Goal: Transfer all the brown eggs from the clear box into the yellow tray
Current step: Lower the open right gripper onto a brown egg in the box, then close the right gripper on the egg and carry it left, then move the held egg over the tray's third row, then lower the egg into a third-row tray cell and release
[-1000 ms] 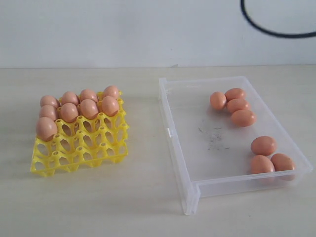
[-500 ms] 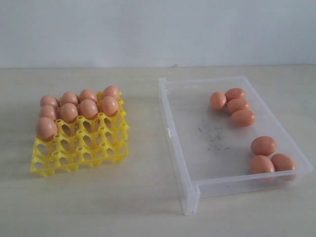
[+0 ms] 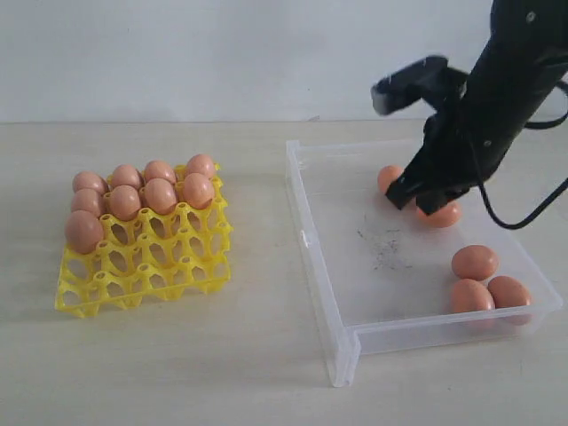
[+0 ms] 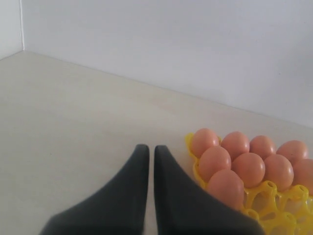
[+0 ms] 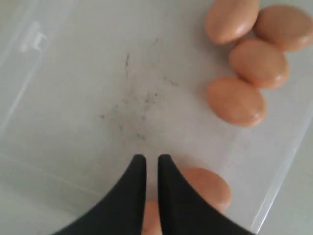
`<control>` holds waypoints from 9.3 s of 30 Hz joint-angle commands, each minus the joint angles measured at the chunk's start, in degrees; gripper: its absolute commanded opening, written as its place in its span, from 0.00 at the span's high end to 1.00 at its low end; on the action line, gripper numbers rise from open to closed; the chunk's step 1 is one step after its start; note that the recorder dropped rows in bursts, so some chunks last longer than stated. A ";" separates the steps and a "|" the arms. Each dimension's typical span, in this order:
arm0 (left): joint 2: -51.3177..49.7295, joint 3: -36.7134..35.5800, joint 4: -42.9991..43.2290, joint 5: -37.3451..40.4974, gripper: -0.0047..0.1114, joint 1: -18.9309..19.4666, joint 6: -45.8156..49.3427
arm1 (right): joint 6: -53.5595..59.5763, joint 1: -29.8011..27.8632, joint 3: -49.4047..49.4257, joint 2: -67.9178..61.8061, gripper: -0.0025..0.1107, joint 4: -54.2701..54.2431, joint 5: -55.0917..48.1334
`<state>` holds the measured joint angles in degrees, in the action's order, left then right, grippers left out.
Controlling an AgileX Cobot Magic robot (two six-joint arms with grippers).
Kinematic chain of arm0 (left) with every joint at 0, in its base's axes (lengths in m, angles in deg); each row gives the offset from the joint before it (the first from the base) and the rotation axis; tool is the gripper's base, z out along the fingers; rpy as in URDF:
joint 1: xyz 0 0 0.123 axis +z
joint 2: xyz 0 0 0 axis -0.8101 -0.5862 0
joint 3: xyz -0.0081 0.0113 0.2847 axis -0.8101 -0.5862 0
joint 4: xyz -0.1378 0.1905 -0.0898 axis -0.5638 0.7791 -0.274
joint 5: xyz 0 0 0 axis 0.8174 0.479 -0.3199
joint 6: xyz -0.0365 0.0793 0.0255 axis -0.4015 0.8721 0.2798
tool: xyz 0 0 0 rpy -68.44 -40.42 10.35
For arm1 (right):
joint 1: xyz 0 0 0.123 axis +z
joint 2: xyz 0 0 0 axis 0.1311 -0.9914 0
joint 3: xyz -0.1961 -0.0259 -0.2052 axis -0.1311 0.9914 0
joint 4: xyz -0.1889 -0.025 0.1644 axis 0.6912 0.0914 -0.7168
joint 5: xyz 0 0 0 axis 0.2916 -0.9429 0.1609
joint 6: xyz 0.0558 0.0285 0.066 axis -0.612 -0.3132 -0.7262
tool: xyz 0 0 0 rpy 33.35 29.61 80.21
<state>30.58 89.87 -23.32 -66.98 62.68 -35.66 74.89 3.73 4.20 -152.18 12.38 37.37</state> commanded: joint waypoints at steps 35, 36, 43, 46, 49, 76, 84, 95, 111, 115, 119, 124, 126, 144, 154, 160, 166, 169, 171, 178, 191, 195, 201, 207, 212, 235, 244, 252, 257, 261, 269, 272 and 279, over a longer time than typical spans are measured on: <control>0.46 -0.19 0.45 0.32 0.93 -0.16 -0.52 | 22.73 -0.42 -0.81 -15.72 0.58 24.28 -3.22; 0.46 -0.19 0.45 0.32 0.93 -0.16 -0.52 | 22.73 -0.42 -0.81 -15.72 0.58 24.33 -3.20; 0.46 -0.19 0.45 0.11 0.93 -0.16 -0.52 | 22.20 -0.42 -0.81 -15.72 0.40 24.36 -2.65; 0.46 -0.19 0.45 0.11 0.93 -0.16 -0.52 | 22.06 -0.42 -0.81 -15.72 0.35 24.36 -2.65; 0.46 -0.19 0.45 0.11 0.93 -0.16 -0.52 | 21.67 -0.42 -0.81 -15.72 0.35 24.36 -2.77; 0.46 -0.19 0.45 -0.13 0.93 -0.16 -0.52 | 24.15 -0.42 -0.81 -11.05 0.98 -15.20 20.37; 0.46 -0.19 0.45 -0.13 0.93 -0.16 -0.52 | 43.94 -0.42 -0.81 -10.81 0.98 -46.09 20.66; 0.46 -0.19 0.45 -0.13 0.93 -0.16 -0.52 | 87.84 -0.21 -0.81 -11.32 0.98 -98.98 3.30; 0.46 -0.19 0.45 -0.13 0.93 -0.16 -0.52 | 97.81 9.82 -4.84 -19.26 0.98 -98.98 -0.92; 0.46 -0.19 0.45 -0.13 0.93 -0.16 -0.52 | 94.28 13.36 -10.22 -21.32 0.98 -98.98 9.43; 0.46 -0.19 0.45 -0.13 0.93 -0.16 -0.52 | 88.98 15.63 -16.61 -24.61 0.98 -98.98 7.86; 0.46 -0.19 0.45 -0.13 0.93 -0.16 -0.28 | 73.57 17.24 -18.44 -25.50 0.98 -98.98 18.39; 0.46 -0.19 0.45 -0.13 0.93 -0.16 -0.28 | 67.38 16.52 -18.44 -25.38 0.98 -98.98 13.14; 0.46 -0.19 0.45 0.10 0.93 -0.16 -0.29 | 28.84 14.60 -17.24 -17.32 0.98 -43.36 13.64; 0.46 -0.19 0.45 -0.13 0.93 -0.16 -0.29 | 31.71 22.16 -8.10 -17.16 0.98 -49.54 67.42; 0.46 -0.19 0.45 -0.42 0.93 -0.16 -0.29 | 24.51 24.92 -7.21 -17.16 0.98 -38.04 68.74; 0.46 -0.19 0.45 -0.42 0.93 -0.16 -0.29 | 10.08 27.18 -7.21 -16.62 0.98 -12.38 52.95; 0.46 -0.19 0.45 -0.42 0.93 -0.16 -0.29 | 8.70 27.72 -6.48 -16.75 0.98 -10.06 48.17; 0.46 -0.19 0.45 -0.42 0.93 -0.16 -0.29 | 7.49 27.72 -4.48 -17.16 0.98 -10.68 53.15; 0.46 -0.19 0.45 -0.17 0.93 -0.16 -0.29 | -24.38 27.01 2.75 -19.11 0.98 10.37 88.72; 0.46 -0.19 0.45 0.07 0.93 -0.16 -0.29 | -39.28 20.53 1.78 -29.42 0.98 27.41 114.58; 0.46 -0.19 0.45 0.07 0.93 -0.16 -0.29 | -47.71 18.55 -3.34 -34.72 0.98 32.22 118.08; 0.46 -0.19 0.45 -0.15 0.93 -0.16 -0.29 | -57.92 18.40 -13.55 -41.61 0.98 38.64 118.49; 0.46 -0.19 0.45 -0.15 0.93 -0.16 -0.29 | -61.89 18.40 -16.95 -44.08 0.98 42.14 112.29; 0.46 -0.19 0.45 -0.15 0.93 -0.16 -0.29 | -63.84 18.40 -16.95 -44.10 0.98 42.61 105.45; 0.46 -0.19 0.45 -0.15 0.93 -0.16 -0.29 | -65.39 19.84 -16.95 -44.10 0.98 46.22 101.11; 0.46 -0.19 0.45 -0.15 0.93 -0.16 -0.29 | -66.24 20.06 -16.95 -44.10 0.98 47.84 100.58; 0.46 -0.19 0.45 -0.15 0.93 -0.16 -0.29 | -66.12 20.06 -16.95 -44.10 0.96 47.72 99.67; 0.46 -0.19 0.45 -0.15 0.93 -0.16 -0.29 | -66.22 20.06 -16.95 -44.10 0.83 47.53 99.60; 0.46 -0.19 0.45 -0.15 0.93 -0.16 -0.29 | -66.22 20.06 -16.95 -44.10 0.66 47.50 99.40; 0.46 -0.19 0.45 -0.04 0.93 -0.16 -0.29 | -66.22 20.06 -16.95 -44.10 0.57 47.50 99.40; 0.46 -0.19 0.45 -0.04 0.93 -0.16 -0.29 | -66.22 20.06 -16.95 -44.10 0.57 47.50 99.40; 0.46 -0.19 0.45 -0.04 0.93 -0.16 -0.29 | -66.22 20.06 -16.95 -44.00 0.57 47.50 99.40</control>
<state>30.58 89.87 -23.09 -66.98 62.68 -35.86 9.35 23.64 -13.00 -196.21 58.59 138.67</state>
